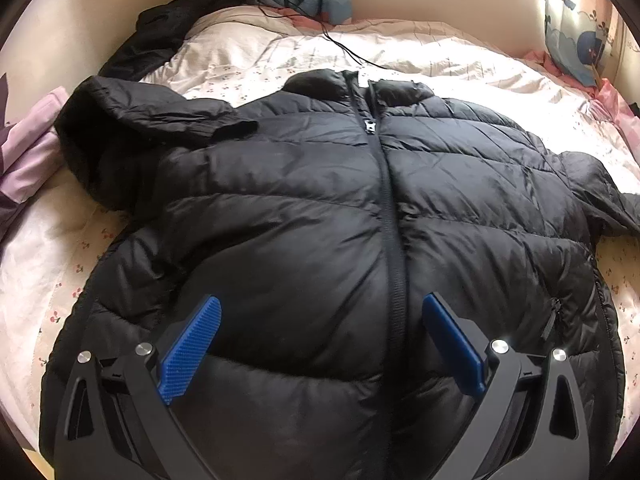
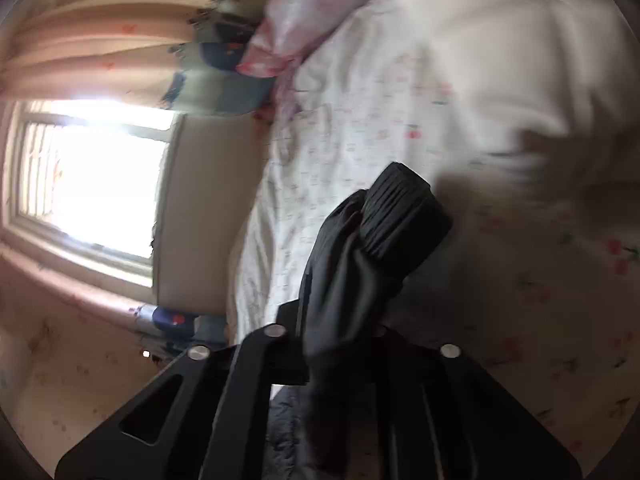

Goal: Fold large clothes

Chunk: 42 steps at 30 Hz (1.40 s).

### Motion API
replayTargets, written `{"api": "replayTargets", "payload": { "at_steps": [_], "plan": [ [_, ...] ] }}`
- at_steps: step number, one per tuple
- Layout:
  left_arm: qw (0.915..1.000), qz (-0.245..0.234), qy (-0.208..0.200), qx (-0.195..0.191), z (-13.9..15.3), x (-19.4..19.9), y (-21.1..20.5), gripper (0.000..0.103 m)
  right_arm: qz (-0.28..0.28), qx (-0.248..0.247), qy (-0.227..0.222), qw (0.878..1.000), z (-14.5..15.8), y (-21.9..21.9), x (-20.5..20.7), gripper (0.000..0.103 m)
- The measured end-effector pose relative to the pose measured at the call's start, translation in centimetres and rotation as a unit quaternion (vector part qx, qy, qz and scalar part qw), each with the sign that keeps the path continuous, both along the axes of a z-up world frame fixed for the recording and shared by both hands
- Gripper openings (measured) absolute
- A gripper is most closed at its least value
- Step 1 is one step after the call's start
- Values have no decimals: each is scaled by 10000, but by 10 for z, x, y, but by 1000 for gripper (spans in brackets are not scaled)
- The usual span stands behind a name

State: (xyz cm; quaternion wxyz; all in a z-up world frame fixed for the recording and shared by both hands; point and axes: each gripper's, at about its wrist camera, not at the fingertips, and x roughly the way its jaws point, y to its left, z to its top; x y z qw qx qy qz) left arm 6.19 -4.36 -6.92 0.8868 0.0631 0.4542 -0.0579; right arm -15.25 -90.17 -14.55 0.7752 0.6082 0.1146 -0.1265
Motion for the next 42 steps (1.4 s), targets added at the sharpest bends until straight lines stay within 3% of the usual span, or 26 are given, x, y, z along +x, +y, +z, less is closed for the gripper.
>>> {"api": "replayTargets", "payload": {
  "at_steps": [4, 9, 17, 23, 28, 32, 36, 42],
  "plan": [
    [9999, 53, -8, -101, 5, -1, 11, 97, 280, -542, -519, 9968, 56, 24, 20, 3],
    [9997, 66, -27, -249, 12, -5, 20, 97, 769, -859, -1238, 9856, 119, 73, 46, 3],
    [9983, 183, -12, -559, 19, -5, 38, 97, 1809, -1116, -2061, 9552, 214, 188, 123, 3],
    [9961, 364, -56, -796, 28, -5, 59, 97, 2547, -1144, -2362, 9307, 255, 294, 183, 3],
    [9931, 559, -17, -1036, 30, -3, 83, 97, 3130, -1082, -2471, 9106, 262, 383, 232, 3],
    [9887, 787, 5, -1273, 33, 0, 106, 97, 3572, -1006, -2429, 8963, 248, 453, 265, 3],
    [9846, 991, -10, -1443, 36, 2, 125, 97, 3922, -881, -2208, 8886, 210, 512, 296, 3],
    [9807, 1157, 29, -1579, 34, 3, 139, 97, 4181, -721, -1754, 8884, 147, 572, 323, 3]
  ]
}}
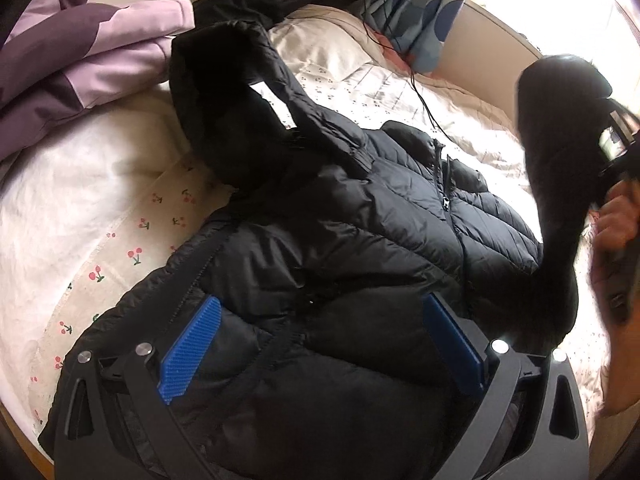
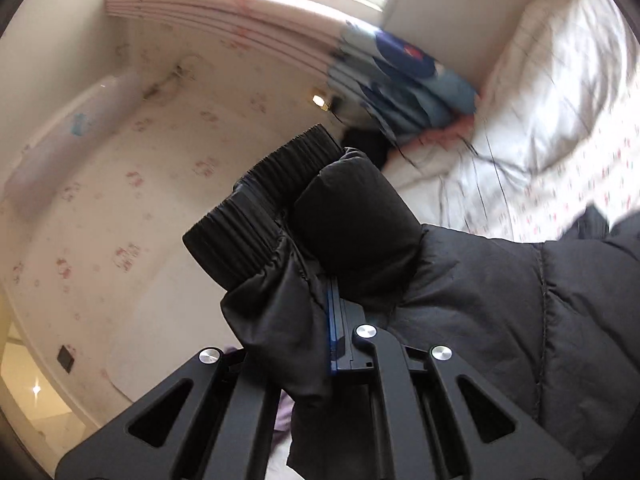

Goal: Fold large clothes

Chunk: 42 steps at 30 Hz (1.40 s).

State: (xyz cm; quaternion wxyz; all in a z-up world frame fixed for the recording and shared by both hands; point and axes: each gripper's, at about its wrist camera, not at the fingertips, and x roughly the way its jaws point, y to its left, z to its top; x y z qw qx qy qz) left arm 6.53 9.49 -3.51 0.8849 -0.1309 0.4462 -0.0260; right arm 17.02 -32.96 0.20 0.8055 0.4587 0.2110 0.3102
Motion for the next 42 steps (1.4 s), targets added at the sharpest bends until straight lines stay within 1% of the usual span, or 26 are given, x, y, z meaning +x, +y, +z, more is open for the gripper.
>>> {"api": "replayTargets", "payload": {
  "at_steps": [3, 9, 12, 15, 18, 20, 21, 24, 26, 27, 28, 29, 30, 31, 33, 34, 35, 36, 38, 41, 42],
  "plan": [
    [10000, -19, 17, 64, -2, 1, -1, 97, 108, -165, 203, 9996, -29, 23, 10, 3],
    [10000, -33, 41, 71, -4, 1, 0, 97, 185, -243, 474, 9984, -66, 40, 23, 3],
    [10000, -54, 57, 52, -4, 1, -1, 97, 207, -345, 565, 9976, -82, 50, 31, 3],
    [9999, -86, 65, 57, -4, 1, -3, 97, 310, -585, 679, 9955, -96, 62, 36, 3],
    [9999, -123, 93, 67, -6, 2, -6, 97, 460, -808, 819, 9923, -105, 71, 39, 3],
    [9998, -152, 116, 67, -7, 2, -8, 97, 592, -915, 1045, 9885, -120, 78, 43, 4],
    [9998, -160, 121, 71, -7, 1, -8, 97, 665, -925, 1153, 9868, -128, 81, 45, 6],
    [9997, -180, 128, 80, -8, 1, -9, 97, 970, -1030, 1786, 9737, -157, 89, 55, 9],
    [9997, -176, 135, 62, -8, 1, -8, 97, 1237, -1044, 2149, 9631, -167, 93, 58, 23],
    [9998, -172, 136, 36, -8, 1, -7, 97, 1332, -1082, 2198, 9603, -166, 94, 57, 26],
    [9998, -175, 134, 17, -8, 1, -7, 97, 1412, -1155, 2107, 9604, -158, 93, 52, 35],
    [9998, -178, 124, 16, -7, 1, -6, 97, 1442, -1285, 1946, 9617, -148, 92, 46, 52],
    [9998, -176, 113, 32, -7, 1, -6, 97, 1422, -1484, 1762, 9627, -135, 89, 38, 61],
    [9998, -179, 101, 56, -7, 1, -6, 97, 1385, -1562, 1608, 9647, -124, 84, 32, 67],
    [9997, -183, 29, 133, -6, -1, -8, 97, 1289, -1475, 1245, 9727, -102, 64, 16, 70],
    [9996, -153, -67, 211, -2, -2, -10, 97, 1094, -1516, 1096, 9762, -90, 46, 3, 75],
    [9991, -178, -259, 273, 4, -4, -14, 97, 899, -1638, 1023, 9770, -79, 29, -8, 81],
    [9985, -219, -403, 282, 10, -4, -18, 97, 795, -1691, 998, 9773, -75, 17, -12, 81],
    [9966, -305, -696, 326, 26, 2, -32, 97, 616, -1713, 1092, 9772, -69, -19, -22, 81],
    [9931, -667, -935, 251, 47, 37, -62, 97, 418, -1675, 1251, 9770, -68, -60, -35, 81],
    [9915, -811, -975, 288, 49, 58, -76, 97, 359, -1731, 1300, 9756, -70, -79, -48, 81]
  ]
}}
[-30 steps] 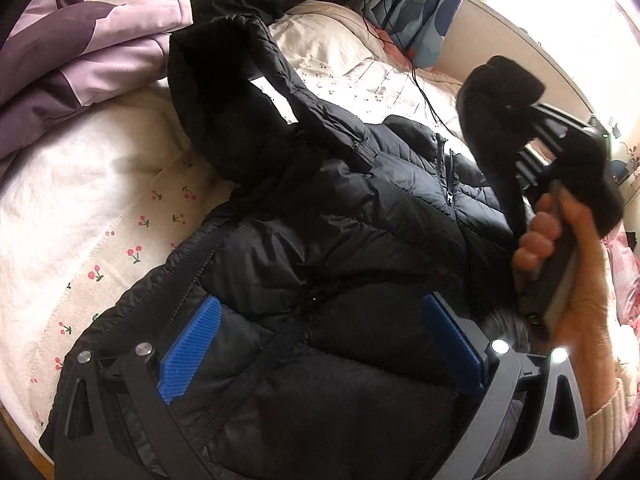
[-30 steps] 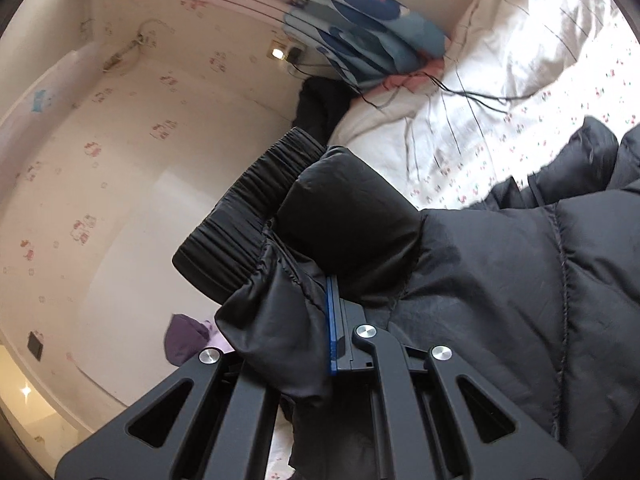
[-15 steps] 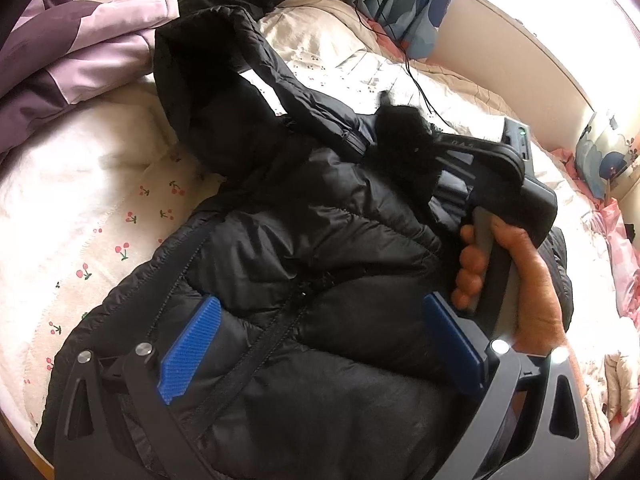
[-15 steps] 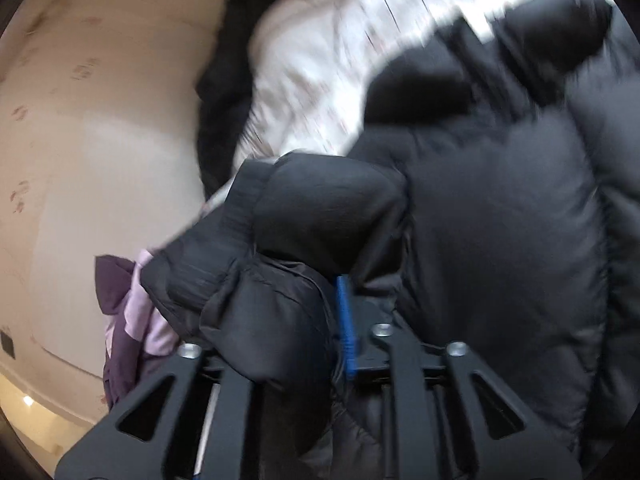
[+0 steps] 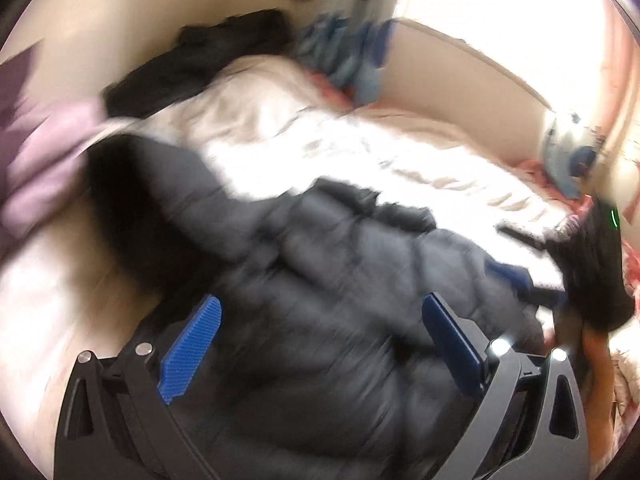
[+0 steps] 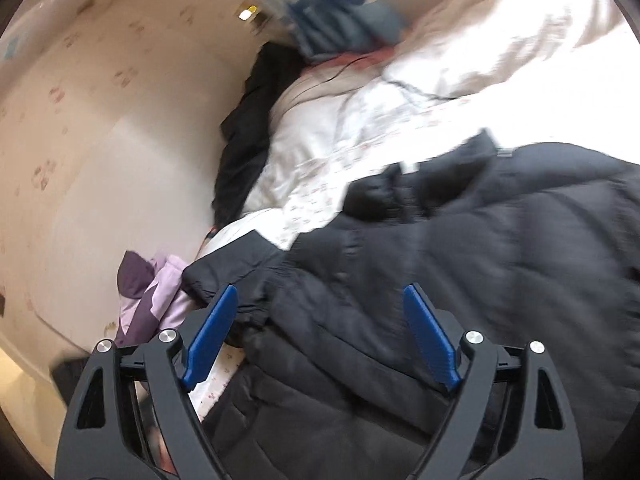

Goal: Fold large clothes

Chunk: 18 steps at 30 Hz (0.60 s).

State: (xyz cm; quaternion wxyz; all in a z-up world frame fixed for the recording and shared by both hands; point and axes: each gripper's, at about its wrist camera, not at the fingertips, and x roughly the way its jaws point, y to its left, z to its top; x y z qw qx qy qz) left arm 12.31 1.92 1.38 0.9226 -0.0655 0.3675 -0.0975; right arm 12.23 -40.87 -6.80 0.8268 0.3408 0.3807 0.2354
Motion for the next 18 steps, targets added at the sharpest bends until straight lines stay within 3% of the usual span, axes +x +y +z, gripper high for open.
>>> {"api": "replayTargets", "payload": {
  "at_steps": [5, 9, 10, 13, 15, 18],
  "plan": [
    [9974, -6, 584, 425, -40, 106, -40, 97, -284, -391, 276, 9984, -11, -65, -67, 81],
    [9740, 209, 1902, 1213, -118, 162, -46, 97, -484, -548, 872, 9935, -32, -105, -140, 82],
    [9731, 186, 1949, 1217, -121, 162, -44, 97, -463, -534, 1060, 9918, -39, -111, -157, 82],
    [9826, -77, 1547, 1023, -78, 126, -30, 96, -176, -488, 1820, 9819, -63, -119, -217, 82],
    [9890, -404, 1068, 945, -36, 74, -4, 96, 61, -505, 2110, 9762, -72, -114, -243, 82],
    [9881, -544, 792, 1202, -2, -8, 53, 96, 494, -550, 2453, 9666, -81, -99, -287, 82]
  ]
}}
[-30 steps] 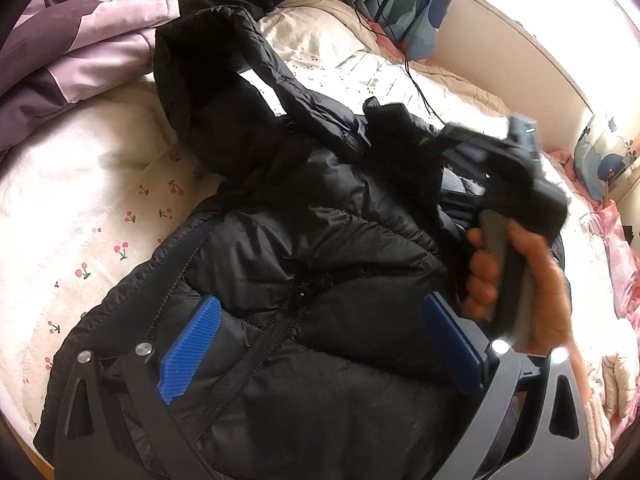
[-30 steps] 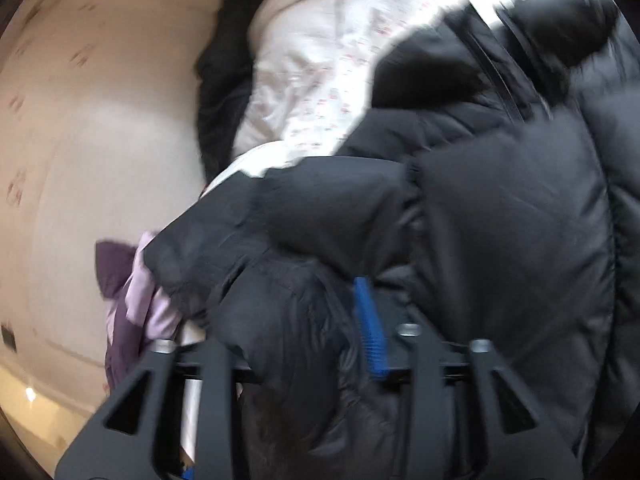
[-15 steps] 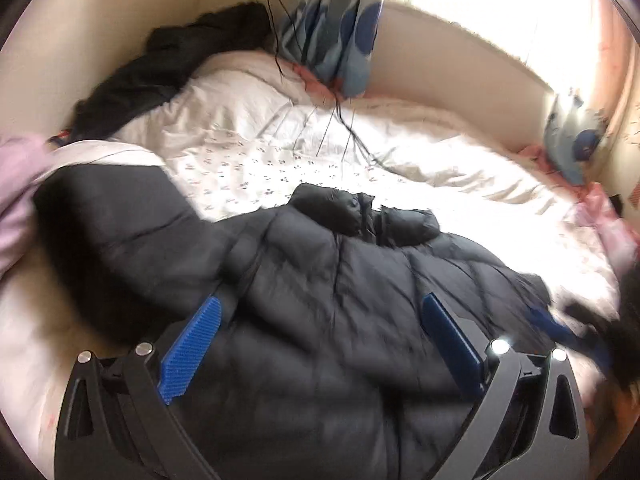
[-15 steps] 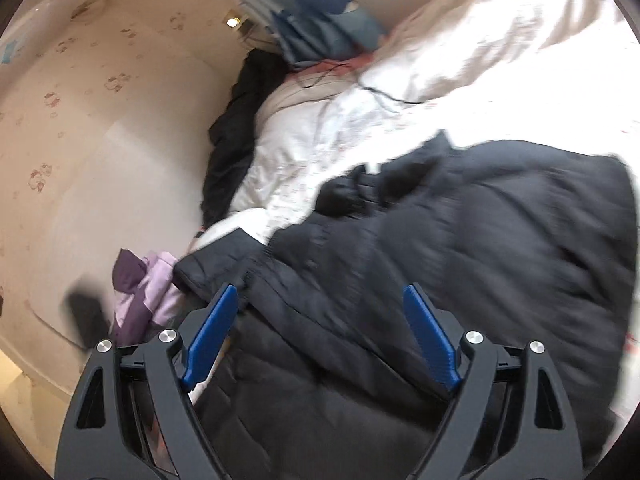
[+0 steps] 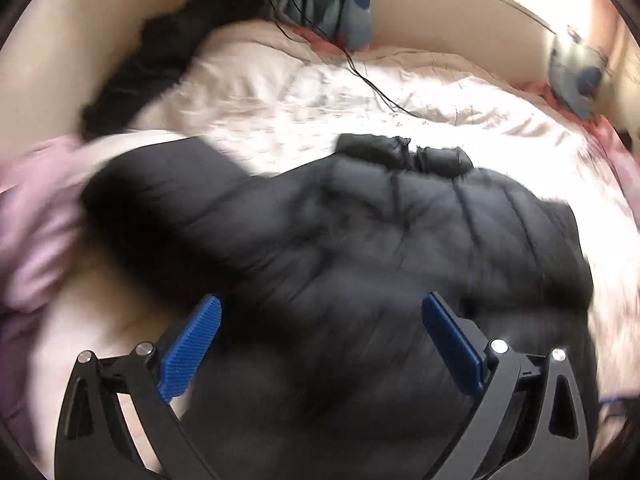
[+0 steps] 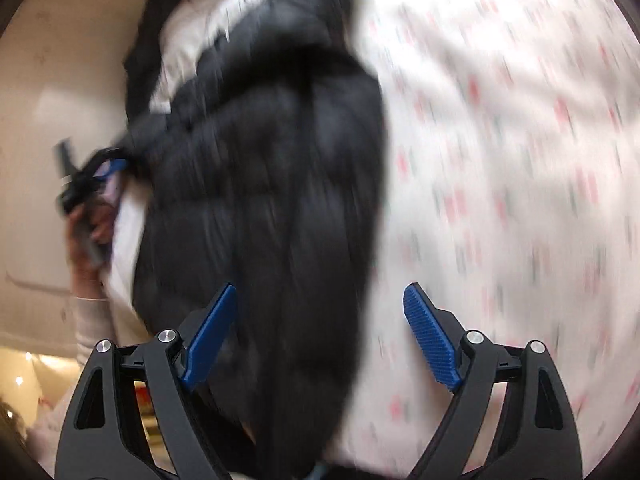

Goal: Fold large clothes

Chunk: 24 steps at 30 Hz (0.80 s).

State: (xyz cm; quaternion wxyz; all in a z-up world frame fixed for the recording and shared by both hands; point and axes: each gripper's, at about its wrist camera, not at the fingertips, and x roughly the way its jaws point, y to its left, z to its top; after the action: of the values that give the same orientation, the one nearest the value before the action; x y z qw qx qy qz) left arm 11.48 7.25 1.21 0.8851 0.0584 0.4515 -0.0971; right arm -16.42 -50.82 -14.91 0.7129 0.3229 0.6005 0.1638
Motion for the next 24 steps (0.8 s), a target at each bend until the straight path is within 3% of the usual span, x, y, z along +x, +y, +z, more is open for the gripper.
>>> {"api": "replayTargets", "payload": {
  "at_steps": [2, 5, 7, 10, 12, 15, 16, 17, 18, 19, 20, 22, 24],
  "plan": [
    [9995, 33, 180, 270, 0, -51, 47, 96, 199, 99, 75, 9997, -3, 12, -15, 82],
    [9957, 212, 620, 648, -24, -106, 104, 96, 530, 231, 272, 9980, -9, 32, -37, 82],
    [9911, 331, 1190, 494, -50, -133, 135, 96, 688, 184, 298, 9970, -8, 44, -43, 84],
    [9876, 355, 1463, 437, -75, -162, 147, 96, 811, 81, 505, 9954, -2, 59, -47, 91],
    [9869, 416, 1368, 745, -86, -170, 146, 96, 877, -38, 446, 9951, 1, 66, -52, 93],
    [9839, 539, 1531, 743, -100, -167, 144, 96, 818, -25, 235, 9964, -6, 80, -44, 94],
    [9836, 611, 1559, 668, -103, -166, 145, 96, 733, -20, 63, 9973, -3, 81, -46, 80],
    [9840, 646, 1566, 547, -104, -165, 146, 94, 623, 106, -23, 9980, -3, 81, -44, 41],
    [9845, 662, 1590, 331, -103, -165, 146, 78, 451, 317, -93, 9984, -2, 80, -44, 22],
    [9828, 654, 1728, -26, -102, -165, 149, 53, 323, 512, -328, 9976, 6, 77, -44, 16],
    [9790, 654, 1881, -436, -99, -163, 150, 39, 280, 545, -505, 9968, 13, 76, -43, 12],
    [9777, 635, 1857, -752, -84, -166, 151, 20, 135, 743, -976, 9924, 41, 68, -40, 10],
    [9768, 522, 1766, -1089, -63, -171, 152, 16, 40, 777, -1431, 9866, 74, 56, -38, 9]
  ]
}}
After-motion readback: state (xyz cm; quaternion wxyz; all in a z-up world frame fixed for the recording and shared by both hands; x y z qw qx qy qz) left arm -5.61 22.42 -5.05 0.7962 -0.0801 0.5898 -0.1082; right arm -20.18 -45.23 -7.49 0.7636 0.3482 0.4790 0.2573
